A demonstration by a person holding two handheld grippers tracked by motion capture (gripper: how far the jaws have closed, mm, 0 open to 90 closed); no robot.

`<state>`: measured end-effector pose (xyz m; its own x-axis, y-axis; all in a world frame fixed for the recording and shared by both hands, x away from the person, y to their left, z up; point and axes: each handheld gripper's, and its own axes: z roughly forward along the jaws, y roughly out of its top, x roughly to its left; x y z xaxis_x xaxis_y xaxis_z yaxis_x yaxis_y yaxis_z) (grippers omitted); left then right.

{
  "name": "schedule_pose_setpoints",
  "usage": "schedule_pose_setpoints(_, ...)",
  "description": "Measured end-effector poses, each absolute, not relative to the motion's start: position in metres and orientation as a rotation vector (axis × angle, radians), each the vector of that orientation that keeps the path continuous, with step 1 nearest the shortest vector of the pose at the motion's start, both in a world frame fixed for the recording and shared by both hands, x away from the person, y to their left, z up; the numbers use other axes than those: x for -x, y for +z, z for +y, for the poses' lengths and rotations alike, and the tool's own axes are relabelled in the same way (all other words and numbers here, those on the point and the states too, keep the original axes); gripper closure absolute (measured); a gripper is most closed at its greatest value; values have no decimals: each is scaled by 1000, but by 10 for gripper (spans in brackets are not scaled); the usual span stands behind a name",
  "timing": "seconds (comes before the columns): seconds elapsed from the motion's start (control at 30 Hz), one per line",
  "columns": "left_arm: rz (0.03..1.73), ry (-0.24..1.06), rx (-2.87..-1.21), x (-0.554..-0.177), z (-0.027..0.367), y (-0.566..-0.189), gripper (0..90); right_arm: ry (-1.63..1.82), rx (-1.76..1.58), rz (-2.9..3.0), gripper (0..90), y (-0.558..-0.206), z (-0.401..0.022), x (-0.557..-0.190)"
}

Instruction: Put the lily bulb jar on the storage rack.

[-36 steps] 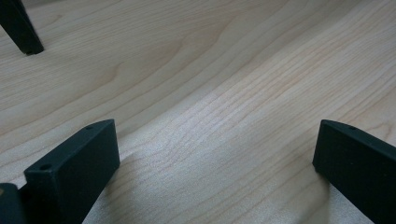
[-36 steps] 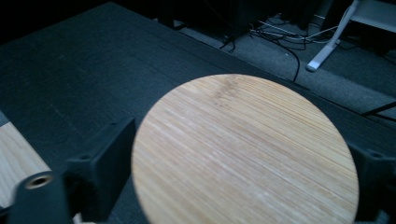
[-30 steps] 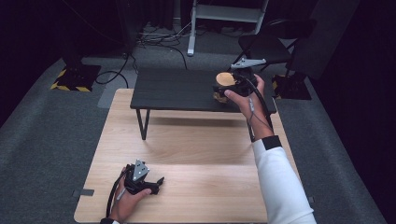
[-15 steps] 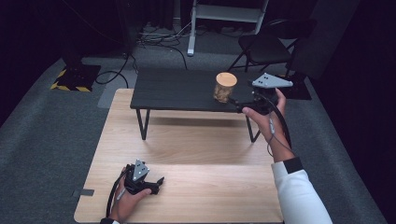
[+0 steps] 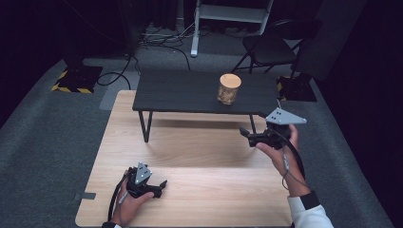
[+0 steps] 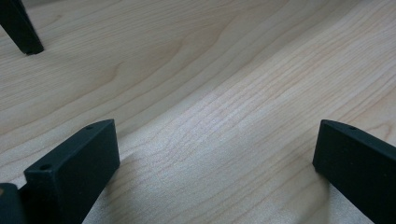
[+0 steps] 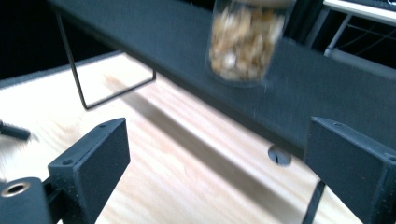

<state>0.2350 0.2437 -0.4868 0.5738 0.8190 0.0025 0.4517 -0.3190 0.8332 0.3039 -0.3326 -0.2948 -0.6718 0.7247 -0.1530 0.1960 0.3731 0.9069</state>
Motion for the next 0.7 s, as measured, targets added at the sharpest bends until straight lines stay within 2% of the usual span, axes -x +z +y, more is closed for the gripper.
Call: schedule_pose_setpoints(0.7,1019,550,-1961,-235,244,-487,5,1199,-865,2107,57,-401,-354,-247)
